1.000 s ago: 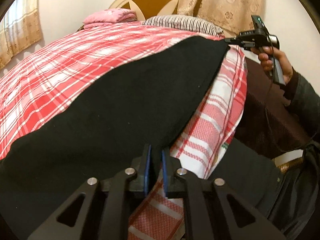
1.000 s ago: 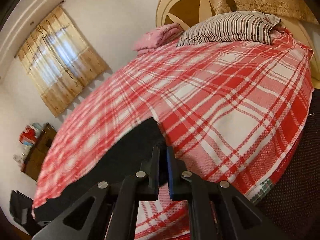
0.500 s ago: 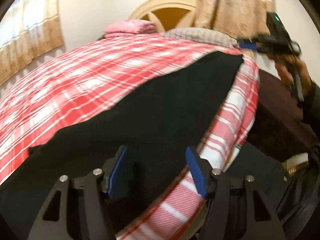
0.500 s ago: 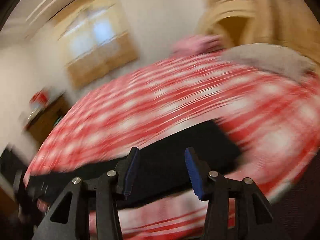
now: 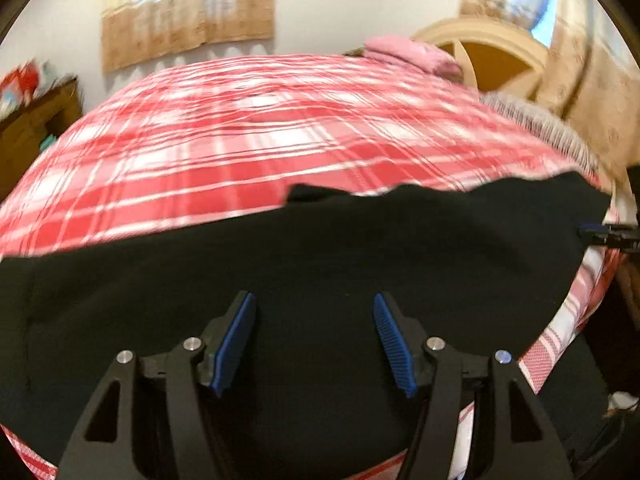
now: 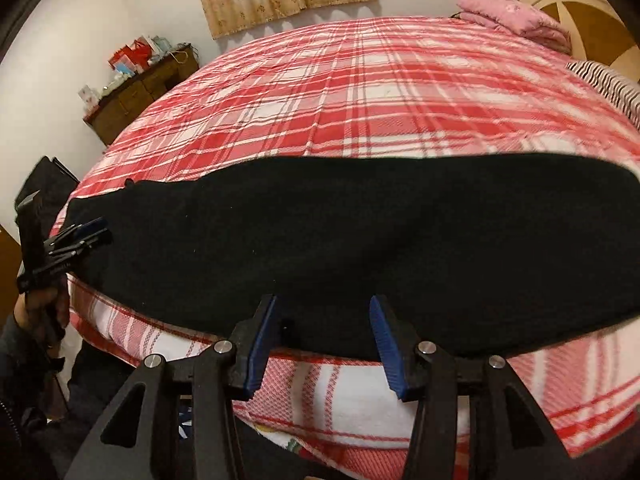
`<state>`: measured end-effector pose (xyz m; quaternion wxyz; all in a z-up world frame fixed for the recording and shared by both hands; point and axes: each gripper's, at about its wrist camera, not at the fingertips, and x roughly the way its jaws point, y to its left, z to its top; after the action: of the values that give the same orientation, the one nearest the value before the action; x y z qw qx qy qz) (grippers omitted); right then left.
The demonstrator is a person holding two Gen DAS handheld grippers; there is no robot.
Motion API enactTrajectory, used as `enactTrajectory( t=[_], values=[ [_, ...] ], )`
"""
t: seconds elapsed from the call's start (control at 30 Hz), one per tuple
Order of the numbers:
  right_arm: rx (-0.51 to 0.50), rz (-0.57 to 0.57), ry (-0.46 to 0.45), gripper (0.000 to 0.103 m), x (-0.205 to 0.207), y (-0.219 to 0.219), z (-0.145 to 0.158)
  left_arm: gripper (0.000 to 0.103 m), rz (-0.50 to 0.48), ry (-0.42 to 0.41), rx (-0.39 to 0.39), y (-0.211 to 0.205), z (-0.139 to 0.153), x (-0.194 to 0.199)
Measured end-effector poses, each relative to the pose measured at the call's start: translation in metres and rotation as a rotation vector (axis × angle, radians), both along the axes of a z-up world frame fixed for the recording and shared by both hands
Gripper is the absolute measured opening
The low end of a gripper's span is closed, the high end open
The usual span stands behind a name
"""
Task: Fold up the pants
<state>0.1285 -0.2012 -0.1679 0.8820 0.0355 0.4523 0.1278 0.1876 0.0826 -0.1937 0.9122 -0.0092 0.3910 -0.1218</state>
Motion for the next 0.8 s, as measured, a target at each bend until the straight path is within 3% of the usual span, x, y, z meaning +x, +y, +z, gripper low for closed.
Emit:
enactTrajectory(
  t=[0.13, 0.23, 0.37, 0.63, 0.8],
  values=[
    [0.039, 0.078, -0.044, 0.049, 0.012, 0.024, 0.028, 0.065, 0.037, -0.038, 0.023, 0.014, 0.006, -0.004],
    [0.145, 0.165, -0.034, 0.049, 0.042, 0.056, 0.039, 0.065, 0.086, -0.069, 0.043, 0.033, 0.01, -0.005],
    [0.189, 0.266, 0.013, 0.049, 0.079, 0.115, 0.041, 0.065, 0.159, -0.084, -0.006, 0.064, 0.012, -0.007],
    [0.26, 0.402, 0.154, 0.049, 0.149, 0.242, 0.021, 0.067, 0.196, -0.083, -0.038, 0.086, -0.002, -0.015],
    [0.297, 0.399, 0.239, 0.049, 0.173, 0.277, 0.001, 0.073, 0.189, -0.097, -0.033, 0.083, -0.003, -0.019]
  ],
)
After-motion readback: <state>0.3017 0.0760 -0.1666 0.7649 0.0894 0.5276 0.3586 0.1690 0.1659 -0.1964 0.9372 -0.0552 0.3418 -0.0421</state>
